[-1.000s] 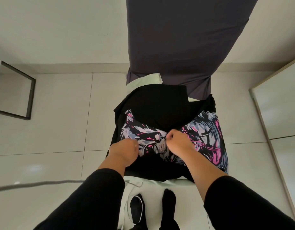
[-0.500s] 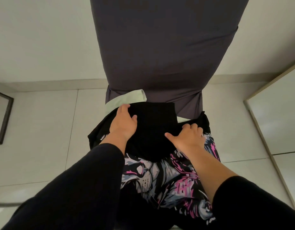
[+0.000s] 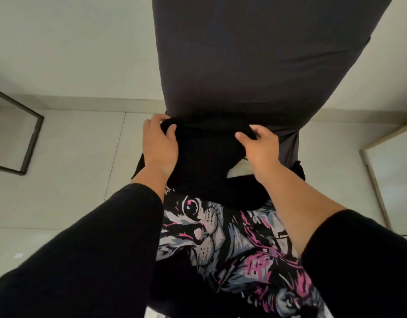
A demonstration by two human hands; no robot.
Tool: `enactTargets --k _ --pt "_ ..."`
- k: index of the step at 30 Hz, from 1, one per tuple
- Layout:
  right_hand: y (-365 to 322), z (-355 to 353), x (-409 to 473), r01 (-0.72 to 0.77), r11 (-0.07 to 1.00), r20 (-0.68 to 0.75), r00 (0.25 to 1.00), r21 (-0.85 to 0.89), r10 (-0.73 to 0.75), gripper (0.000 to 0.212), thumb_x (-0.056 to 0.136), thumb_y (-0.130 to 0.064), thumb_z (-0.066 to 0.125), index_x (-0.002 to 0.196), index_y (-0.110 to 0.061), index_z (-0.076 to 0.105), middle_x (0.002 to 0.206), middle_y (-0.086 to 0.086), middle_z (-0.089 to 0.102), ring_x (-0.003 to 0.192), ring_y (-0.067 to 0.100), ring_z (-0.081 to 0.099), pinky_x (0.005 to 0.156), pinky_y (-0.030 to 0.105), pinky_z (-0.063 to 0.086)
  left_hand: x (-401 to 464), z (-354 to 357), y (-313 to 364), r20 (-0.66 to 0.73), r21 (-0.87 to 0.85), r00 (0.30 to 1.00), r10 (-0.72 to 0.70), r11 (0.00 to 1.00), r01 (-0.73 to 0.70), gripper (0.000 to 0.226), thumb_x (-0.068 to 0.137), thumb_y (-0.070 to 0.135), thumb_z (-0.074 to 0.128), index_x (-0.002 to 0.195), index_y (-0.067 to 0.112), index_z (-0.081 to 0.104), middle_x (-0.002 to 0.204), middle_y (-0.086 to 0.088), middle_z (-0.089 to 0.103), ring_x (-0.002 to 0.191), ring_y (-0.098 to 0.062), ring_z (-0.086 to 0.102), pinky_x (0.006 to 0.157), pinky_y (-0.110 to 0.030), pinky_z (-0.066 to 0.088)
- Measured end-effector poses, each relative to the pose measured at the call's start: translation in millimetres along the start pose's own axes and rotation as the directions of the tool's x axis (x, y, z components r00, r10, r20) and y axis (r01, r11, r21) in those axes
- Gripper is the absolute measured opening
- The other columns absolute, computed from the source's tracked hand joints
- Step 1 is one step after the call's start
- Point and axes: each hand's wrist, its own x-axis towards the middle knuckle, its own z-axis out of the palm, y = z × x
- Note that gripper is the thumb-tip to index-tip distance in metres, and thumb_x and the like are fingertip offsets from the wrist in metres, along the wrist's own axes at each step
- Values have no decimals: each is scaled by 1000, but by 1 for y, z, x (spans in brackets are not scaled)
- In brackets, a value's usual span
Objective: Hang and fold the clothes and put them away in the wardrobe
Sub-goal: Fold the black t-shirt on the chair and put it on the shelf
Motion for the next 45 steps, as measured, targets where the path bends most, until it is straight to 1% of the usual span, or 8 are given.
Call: enactTargets --k 4,7,11,19,26,33,40,45 --pt "-31 11 -4 -43 961 122 992 273 9 12 88 -15 66 99 -21 63 107 5 67 103 18 63 96 41 51 6 -34 -9 -54 -135 998 -32 990 25 13 93 33 49 103 26 54 105 8 40 89 -24 63 84 -41 55" --pt "-44 21 -16 -4 967 172 984 253 -41 13 93 -19 59 104 -26 61 110 18 64 96 22 63 95 44 51 -7 -56 -8 -71 -251 985 -158 958 136 7 96 24 43 101 25 48 104 3 52 63 -16 62 64 -35 57" --pt "-50 29 -43 149 988 189 970 37 -153 24 99 -21 47 121 -18 58 110 -2 56 107 15 55 93 28 46 -38 -90 -19 -52 -239 981 -185 956 168 17 91 11 42 104 15 51 94 2 58 61 -12 54 56 -27 46" --pt "27 36 -113 89 912 405 910 -401 89 21 101 -15 38 106 -21 57 104 9 60 62 13 46 53 27 36 -118 -117 -77 298 411 858 -418 868 280 30 91 50 49 75 27 59 79 5 63 76 -14 58 67 -28 41" --pt "65 39 -130 46 897 407 901 -439 152 13 96 -29 52 106 -23 59 109 -5 58 84 4 52 69 19 39 -145 -111 -100 345 649 778 -525 732 206 44 95 57 24 86 30 58 87 5 62 86 -17 53 89 -37 37" --pt "36 61 -120 186 965 312 942 -187 -122 19 89 -14 63 102 -27 59 108 -10 58 109 8 53 92 27 44 -142 -103 -88 145 162 933 -331 938 307 18 101 33 31 96 17 38 71 -3 56 62 -21 53 53 -30 39" --pt "63 54 -117 116 858 405 907 -500 113 32 91 -20 61 121 -26 51 106 0 54 97 15 56 76 23 42 -154 -99 -116 221 350 854 -472 855 382 23 100 42 29 104 21 38 78 0 63 66 -17 59 58 -30 46" --pt "58 53 -111 -27 925 376 909 -378 180 26 94 -32 53 119 -27 55 106 0 60 85 9 57 66 19 40 -131 -95 -112 257 419 824 -504 827 375 45 95 59 25 83 24 51 78 5 59 71 -13 55 66 -29 43"
